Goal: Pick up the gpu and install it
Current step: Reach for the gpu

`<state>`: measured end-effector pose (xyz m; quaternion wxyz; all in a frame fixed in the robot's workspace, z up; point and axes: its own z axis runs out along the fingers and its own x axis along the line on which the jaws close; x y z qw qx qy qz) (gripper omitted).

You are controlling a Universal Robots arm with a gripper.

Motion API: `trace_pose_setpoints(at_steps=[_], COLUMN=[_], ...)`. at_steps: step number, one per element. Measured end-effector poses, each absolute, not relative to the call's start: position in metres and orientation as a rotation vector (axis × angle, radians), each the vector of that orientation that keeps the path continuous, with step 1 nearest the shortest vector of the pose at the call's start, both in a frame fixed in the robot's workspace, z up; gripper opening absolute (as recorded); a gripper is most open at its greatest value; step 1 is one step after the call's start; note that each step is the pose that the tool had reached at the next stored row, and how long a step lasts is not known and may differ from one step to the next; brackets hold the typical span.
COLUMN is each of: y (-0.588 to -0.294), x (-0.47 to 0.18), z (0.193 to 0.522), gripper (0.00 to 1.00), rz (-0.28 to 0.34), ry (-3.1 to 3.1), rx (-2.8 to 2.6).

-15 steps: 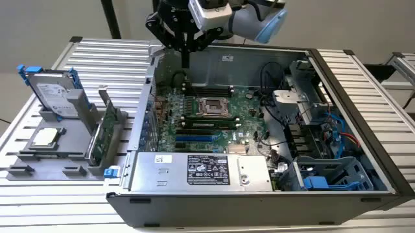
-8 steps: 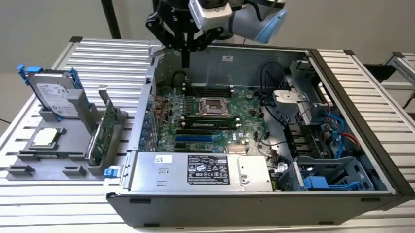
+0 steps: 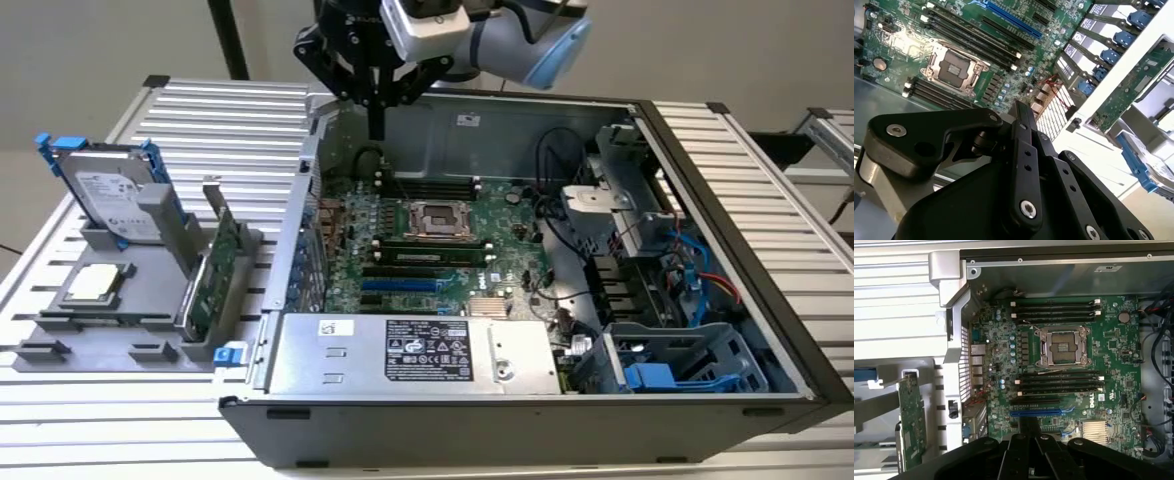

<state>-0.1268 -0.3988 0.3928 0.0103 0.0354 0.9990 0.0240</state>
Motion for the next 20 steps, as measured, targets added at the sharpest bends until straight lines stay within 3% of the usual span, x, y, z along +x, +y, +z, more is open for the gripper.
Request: trace_pose_setpoints(at_steps=[20], y=[-0.399], x=[-0.148], z=[0.393], gripper=[0.00], rz=[0.075], ry=[3.118], rx=[0.110])
